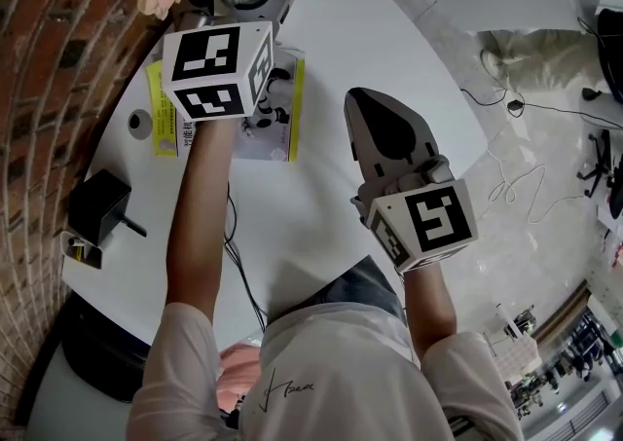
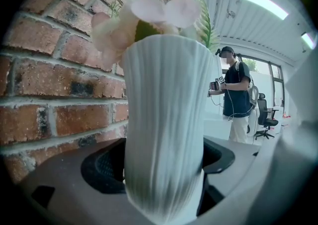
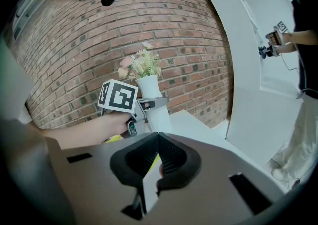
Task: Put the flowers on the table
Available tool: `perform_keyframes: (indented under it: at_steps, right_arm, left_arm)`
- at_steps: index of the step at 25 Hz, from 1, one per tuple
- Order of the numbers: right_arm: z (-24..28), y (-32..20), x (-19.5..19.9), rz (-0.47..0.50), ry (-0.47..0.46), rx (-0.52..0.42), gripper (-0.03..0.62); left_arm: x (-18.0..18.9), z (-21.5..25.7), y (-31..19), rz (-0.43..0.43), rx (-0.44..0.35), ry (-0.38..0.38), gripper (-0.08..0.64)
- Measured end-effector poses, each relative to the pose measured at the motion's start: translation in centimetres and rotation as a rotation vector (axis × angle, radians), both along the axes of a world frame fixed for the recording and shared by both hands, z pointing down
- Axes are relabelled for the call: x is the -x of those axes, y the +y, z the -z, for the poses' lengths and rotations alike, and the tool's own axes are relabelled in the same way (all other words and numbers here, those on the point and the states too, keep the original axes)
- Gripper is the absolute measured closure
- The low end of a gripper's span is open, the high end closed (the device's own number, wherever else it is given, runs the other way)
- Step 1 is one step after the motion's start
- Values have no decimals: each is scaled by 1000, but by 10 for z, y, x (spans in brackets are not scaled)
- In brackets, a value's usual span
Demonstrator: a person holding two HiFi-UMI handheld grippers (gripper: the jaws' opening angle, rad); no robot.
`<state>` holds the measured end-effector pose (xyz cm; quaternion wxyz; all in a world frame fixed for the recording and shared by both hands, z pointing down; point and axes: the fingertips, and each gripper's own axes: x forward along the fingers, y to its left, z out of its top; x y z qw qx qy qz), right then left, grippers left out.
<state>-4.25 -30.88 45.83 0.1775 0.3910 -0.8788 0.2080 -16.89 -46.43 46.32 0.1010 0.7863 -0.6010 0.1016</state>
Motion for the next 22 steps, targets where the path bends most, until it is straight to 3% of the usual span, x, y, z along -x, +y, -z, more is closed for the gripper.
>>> perform_keyframes:
  at_steps: [22]
  right_arm:
    - [15, 13, 12, 4, -19, -19, 568]
  left_arm:
    - [5, 10, 23, -5, -32, 5, 137]
